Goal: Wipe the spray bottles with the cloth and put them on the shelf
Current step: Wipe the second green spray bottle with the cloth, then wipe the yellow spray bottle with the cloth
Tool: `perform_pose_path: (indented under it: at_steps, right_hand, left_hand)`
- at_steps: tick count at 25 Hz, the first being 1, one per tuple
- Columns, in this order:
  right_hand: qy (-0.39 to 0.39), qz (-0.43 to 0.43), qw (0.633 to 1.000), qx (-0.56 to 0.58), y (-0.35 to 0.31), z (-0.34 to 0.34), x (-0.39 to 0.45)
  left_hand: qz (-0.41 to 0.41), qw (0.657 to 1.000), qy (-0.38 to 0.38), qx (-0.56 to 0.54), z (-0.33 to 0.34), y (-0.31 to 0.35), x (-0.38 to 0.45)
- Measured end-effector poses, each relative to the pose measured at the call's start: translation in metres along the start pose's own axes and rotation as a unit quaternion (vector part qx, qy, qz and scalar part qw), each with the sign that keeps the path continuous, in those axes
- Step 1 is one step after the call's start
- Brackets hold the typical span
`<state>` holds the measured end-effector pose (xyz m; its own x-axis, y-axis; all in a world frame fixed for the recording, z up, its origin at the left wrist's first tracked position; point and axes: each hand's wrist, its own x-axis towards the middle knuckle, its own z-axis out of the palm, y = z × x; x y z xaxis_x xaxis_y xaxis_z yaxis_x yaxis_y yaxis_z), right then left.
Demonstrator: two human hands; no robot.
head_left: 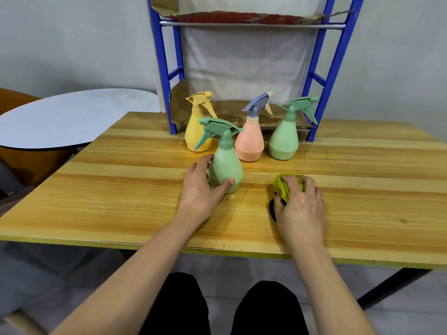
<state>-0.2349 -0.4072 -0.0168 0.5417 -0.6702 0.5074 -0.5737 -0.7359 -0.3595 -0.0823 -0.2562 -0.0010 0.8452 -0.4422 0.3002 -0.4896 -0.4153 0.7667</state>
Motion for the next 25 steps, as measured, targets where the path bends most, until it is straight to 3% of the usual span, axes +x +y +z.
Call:
perform_pose_path:
  at_steps: [8,16,25]
  right_hand:
    - [-0.011,0.004,1.000,-0.011,-0.001,0.001,-0.002]
    - [-0.032,-0.023,0.999,0.037,-0.009,0.000,-0.008]
    - [-0.096,-0.128,0.983,0.094,-0.053,0.017,-0.018]
  left_hand:
    - [0.015,0.997,-0.059,-0.038,0.059,0.040,0.038]
    - [0.023,0.995,-0.091,-0.029,0.047,0.025,0.038]
    - [0.023,0.999,0.036,-0.023,-0.023,-0.013,0.059]
